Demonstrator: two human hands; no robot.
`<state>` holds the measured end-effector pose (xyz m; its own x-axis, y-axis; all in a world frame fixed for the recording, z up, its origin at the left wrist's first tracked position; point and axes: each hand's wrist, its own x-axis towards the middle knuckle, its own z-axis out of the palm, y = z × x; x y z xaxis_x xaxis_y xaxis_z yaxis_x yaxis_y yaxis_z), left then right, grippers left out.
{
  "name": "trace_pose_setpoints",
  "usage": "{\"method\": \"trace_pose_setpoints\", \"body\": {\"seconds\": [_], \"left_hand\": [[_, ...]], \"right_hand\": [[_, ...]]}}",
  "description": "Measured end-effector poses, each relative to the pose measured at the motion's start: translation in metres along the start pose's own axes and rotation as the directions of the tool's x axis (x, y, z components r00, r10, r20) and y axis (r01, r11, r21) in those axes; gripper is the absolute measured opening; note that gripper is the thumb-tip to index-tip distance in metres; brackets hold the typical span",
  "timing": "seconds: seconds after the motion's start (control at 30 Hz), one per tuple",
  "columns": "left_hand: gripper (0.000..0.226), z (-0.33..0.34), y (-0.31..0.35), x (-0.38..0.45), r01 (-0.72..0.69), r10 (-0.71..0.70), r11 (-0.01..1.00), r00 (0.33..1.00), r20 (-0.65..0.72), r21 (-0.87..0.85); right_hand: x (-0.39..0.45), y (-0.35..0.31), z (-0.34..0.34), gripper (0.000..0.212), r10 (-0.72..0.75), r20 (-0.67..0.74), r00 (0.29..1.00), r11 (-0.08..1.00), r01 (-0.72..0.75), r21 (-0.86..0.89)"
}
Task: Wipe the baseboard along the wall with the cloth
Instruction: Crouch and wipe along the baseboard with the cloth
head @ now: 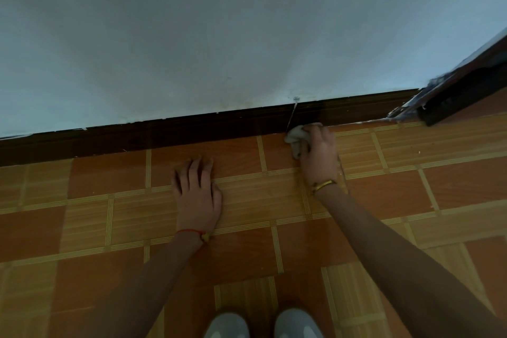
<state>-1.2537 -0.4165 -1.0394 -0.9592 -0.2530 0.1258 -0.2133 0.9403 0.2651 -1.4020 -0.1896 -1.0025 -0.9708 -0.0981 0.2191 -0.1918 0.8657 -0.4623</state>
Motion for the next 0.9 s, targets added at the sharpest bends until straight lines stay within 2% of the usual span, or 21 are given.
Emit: {"method": "trace_pose_setpoints", "body": {"seconds": [0.1,0.17,0.23,0.3,0.37,0.43,0.5,0.57,0.73,0.83,0.9], "left_hand": [[0.054,0.0,0.005,0.002,0.049,-0.049,0.998,0.999,-0.003,-0.042],[0.054,-0.002,0.014,0.006,0.129,-0.13,0.986,0.991,-0.002,-0.105],[0.053,-0.004,0.027,0.01,0.129,-0.132,0.981,0.991,-0.008,-0.142],[0.053,-0.002,0.04,0.014,0.051,-0.053,0.988,0.999,-0.006,-0.149],[0.052,0.002,0.054,0.017,-0.014,0.013,0.986,1.0,-0.005,-0.164],[0.05,0.007,0.068,0.021,-0.042,0.043,0.98,0.999,-0.001,-0.193],[0.049,0.013,0.083,0.024,-0.063,0.069,0.975,0.997,0.02,-0.214],[0.05,0.017,0.098,0.029,-0.094,0.105,0.97,0.994,0.039,-0.225],[0.048,0.033,0.123,0.038,-0.114,0.131,0.972,0.988,0.075,-0.206],[0.048,0.04,0.129,0.039,-0.1,0.117,0.981,0.989,0.093,-0.168],[0.049,0.041,0.129,0.038,-0.102,0.118,0.983,0.988,0.097,-0.149]], "right_hand": [[-0.005,-0.012,0.008,0.03,-0.119,0.058,0.991,0.993,0.118,0.032],[-0.002,-0.008,0.007,0.031,-0.148,0.085,0.985,0.989,0.145,0.036],[0.002,0.007,0.001,0.03,-0.155,0.096,0.983,0.988,0.156,0.002],[0.008,0.032,-0.011,0.029,-0.093,0.045,0.995,0.995,0.094,-0.028],[0.018,0.062,-0.029,0.028,0.043,-0.009,0.999,0.997,-0.043,-0.062],[0.029,0.086,-0.044,0.03,0.191,-0.041,0.981,0.976,-0.194,-0.099],[0.035,0.093,-0.049,0.03,0.255,-0.048,0.966,0.959,-0.259,-0.116],[0.032,0.082,-0.046,0.031,0.217,-0.026,0.976,0.97,-0.218,-0.11],[0.013,0.051,-0.028,0.032,-0.002,0.116,0.993,1.0,0.002,0.002],[0.017,0.062,-0.029,0.029,-0.102,0.112,0.989,0.995,0.101,0.015],[0.021,0.081,-0.036,0.028,-0.099,0.08,0.992,0.995,0.1,-0.009]]}}
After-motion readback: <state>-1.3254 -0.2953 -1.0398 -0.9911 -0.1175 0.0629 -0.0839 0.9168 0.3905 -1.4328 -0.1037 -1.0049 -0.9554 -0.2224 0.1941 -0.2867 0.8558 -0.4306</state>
